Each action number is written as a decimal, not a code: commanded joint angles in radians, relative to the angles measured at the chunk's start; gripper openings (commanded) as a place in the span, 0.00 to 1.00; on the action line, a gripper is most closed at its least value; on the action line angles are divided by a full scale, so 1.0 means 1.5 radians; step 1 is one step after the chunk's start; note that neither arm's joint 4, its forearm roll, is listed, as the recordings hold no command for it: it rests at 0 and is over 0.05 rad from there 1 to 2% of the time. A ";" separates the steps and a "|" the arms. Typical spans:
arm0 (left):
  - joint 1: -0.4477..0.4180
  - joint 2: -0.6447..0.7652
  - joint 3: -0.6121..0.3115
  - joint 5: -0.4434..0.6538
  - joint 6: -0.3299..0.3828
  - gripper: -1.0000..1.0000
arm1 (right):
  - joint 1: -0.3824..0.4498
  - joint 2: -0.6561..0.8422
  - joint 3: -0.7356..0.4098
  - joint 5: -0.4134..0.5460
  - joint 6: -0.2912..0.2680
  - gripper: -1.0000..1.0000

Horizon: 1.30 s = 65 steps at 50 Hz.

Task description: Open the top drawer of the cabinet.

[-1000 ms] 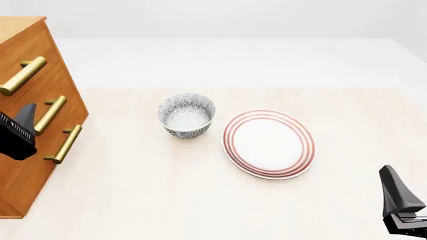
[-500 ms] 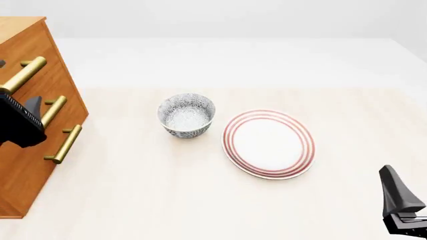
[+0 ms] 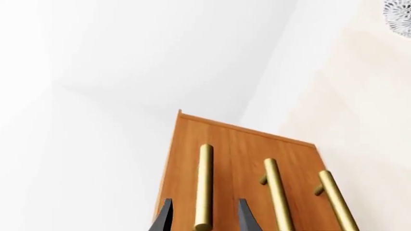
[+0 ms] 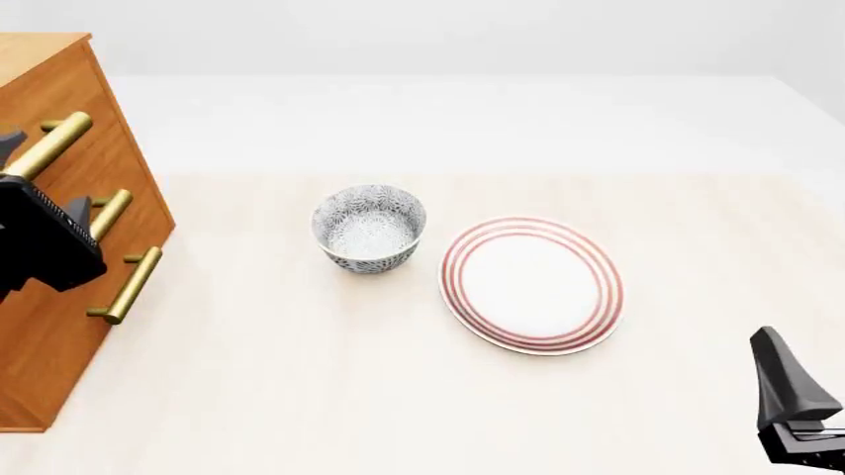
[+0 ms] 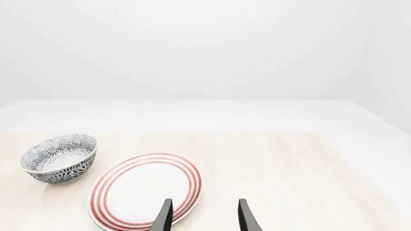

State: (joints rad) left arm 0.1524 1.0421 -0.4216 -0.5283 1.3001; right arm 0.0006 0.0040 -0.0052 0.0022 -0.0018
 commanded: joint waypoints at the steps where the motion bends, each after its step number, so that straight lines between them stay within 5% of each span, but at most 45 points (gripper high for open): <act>1: 0.015 0.025 0.002 -0.022 -0.004 1.00 | 0.000 0.000 0.001 -0.001 0.000 1.00; 65: 0.074 0.117 -0.007 -0.084 -0.030 1.00 | 0.000 0.000 0.001 -0.001 0.001 1.00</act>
State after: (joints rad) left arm 0.2519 1.1892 -0.4242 -0.6386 1.2598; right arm 0.0006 0.0040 -0.0052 0.0021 -0.0016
